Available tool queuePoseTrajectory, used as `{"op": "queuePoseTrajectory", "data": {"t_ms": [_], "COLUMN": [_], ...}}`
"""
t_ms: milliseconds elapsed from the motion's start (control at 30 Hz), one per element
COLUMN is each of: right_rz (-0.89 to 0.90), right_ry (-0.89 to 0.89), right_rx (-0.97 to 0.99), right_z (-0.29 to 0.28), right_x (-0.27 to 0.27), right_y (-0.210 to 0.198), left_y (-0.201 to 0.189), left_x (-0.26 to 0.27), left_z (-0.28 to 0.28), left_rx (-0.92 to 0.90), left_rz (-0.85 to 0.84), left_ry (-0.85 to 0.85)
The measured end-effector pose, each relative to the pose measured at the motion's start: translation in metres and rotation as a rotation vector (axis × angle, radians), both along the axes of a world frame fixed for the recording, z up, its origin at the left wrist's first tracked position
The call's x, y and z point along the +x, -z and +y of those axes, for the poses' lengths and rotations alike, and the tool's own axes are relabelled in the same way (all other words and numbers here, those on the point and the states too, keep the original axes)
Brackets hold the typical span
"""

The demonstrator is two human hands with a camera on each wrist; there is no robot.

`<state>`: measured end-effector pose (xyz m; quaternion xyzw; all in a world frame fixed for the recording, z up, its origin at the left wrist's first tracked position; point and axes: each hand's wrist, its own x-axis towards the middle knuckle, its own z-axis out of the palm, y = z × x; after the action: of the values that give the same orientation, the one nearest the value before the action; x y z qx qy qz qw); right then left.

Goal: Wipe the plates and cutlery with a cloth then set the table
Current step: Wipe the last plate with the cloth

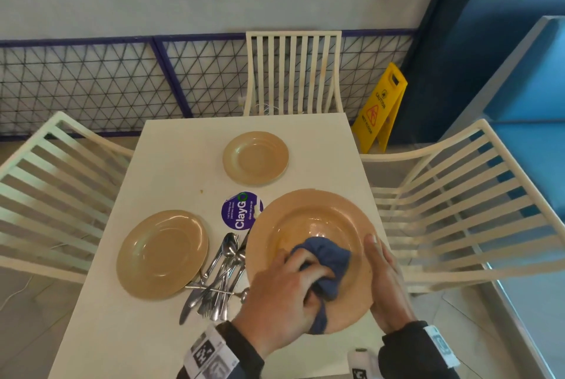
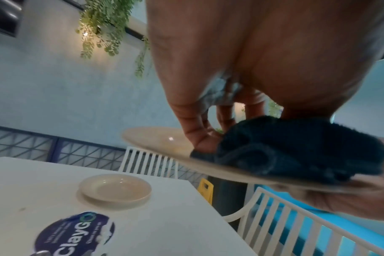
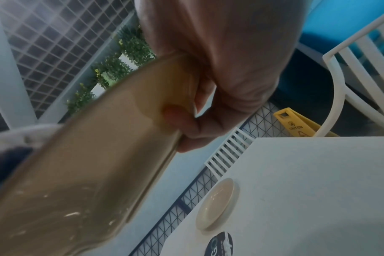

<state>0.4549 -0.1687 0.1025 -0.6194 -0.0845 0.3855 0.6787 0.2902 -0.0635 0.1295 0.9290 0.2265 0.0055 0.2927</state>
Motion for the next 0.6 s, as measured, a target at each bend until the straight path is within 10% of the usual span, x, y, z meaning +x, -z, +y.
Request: {"op": "queuePoseTrajectory", "data": {"t_ms": [200,433,600], "right_rz": [-0.074,-0.139,-0.167], "right_ry": [-0.106,0.029,-0.09], "right_rx": [-0.004,0.005,-0.02], "right_z": [0.003,0.003,-0.005], "right_x": [-0.019,0.017,0.004], "right_y": [0.002,-0.008,-0.007], "left_y": [0.004,0.011,0.017], "left_x": [0.017,0.01,0.002], "left_z": [0.034,-0.005,0.049], "left_rx": [0.131,0.149,0.244], "left_rz": [-0.054,-0.145,-0.093], "left_ry": [-0.158,0.165,-0.066]}}
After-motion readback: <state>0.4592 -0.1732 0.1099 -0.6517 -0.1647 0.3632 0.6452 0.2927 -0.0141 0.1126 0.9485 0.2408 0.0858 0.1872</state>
